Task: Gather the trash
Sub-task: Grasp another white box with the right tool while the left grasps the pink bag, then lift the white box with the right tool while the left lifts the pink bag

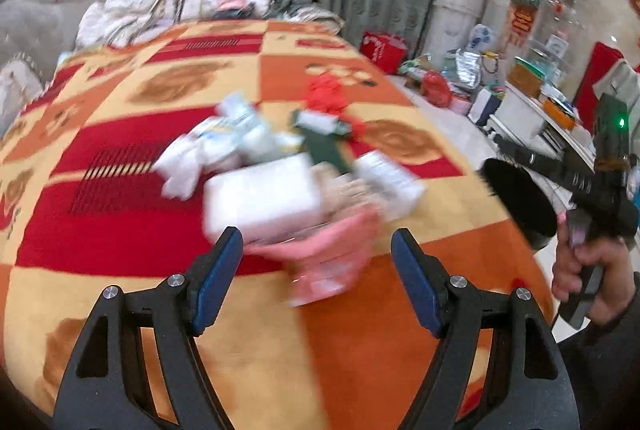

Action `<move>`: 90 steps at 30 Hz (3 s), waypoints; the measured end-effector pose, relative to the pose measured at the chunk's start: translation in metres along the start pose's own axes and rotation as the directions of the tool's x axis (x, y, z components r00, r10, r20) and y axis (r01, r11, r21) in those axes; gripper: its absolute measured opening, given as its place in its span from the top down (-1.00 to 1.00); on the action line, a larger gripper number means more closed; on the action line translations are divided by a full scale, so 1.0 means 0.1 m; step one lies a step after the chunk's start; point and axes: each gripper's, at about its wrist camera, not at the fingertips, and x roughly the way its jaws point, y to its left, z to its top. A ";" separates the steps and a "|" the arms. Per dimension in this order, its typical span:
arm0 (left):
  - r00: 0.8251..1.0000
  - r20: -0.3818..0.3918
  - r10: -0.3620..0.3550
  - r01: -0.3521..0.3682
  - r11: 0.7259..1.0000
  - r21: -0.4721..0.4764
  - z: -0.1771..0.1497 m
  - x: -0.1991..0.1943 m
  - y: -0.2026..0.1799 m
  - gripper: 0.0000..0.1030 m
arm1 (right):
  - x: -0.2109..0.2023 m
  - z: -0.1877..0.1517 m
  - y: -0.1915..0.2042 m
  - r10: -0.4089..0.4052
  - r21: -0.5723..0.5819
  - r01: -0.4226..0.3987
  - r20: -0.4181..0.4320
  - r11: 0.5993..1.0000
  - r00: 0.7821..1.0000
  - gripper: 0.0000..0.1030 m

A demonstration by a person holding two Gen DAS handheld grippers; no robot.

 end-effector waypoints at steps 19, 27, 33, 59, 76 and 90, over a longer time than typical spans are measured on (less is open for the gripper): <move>0.980 -0.153 -0.130 0.157 0.971 0.182 -0.04 0.49 -0.16 -0.18 | 1.15 -0.14 0.72 0.086 -0.167 -0.142 -0.303 0.976 0.949 -0.23; 0.973 -0.164 -0.163 0.190 0.967 0.172 -0.07 0.50 -0.23 -0.06 | 1.14 -0.20 0.73 0.091 -0.177 -0.153 -0.314 0.972 0.945 0.35; 0.982 -0.115 -0.151 0.163 0.981 0.103 0.01 0.52 -0.13 -0.08 | 1.13 -0.19 0.70 0.093 -0.159 -0.148 -0.309 0.976 0.946 0.36; 0.987 -0.006 -0.163 0.163 0.987 0.005 -0.10 0.04 -0.32 0.87 | 0.80 -0.09 0.61 0.113 -0.130 -0.141 -0.199 0.981 0.973 0.40; 0.999 0.037 -0.033 0.034 0.999 -0.017 -0.23 -0.44 -0.45 0.87 | 0.23 -0.26 0.71 0.029 -0.196 -0.044 -0.079 0.980 0.996 0.40; 0.999 0.019 -0.039 0.039 0.999 0.022 -0.27 -0.44 -0.53 0.87 | 0.22 -0.31 0.58 -0.015 -0.200 0.001 -0.067 0.980 0.998 0.40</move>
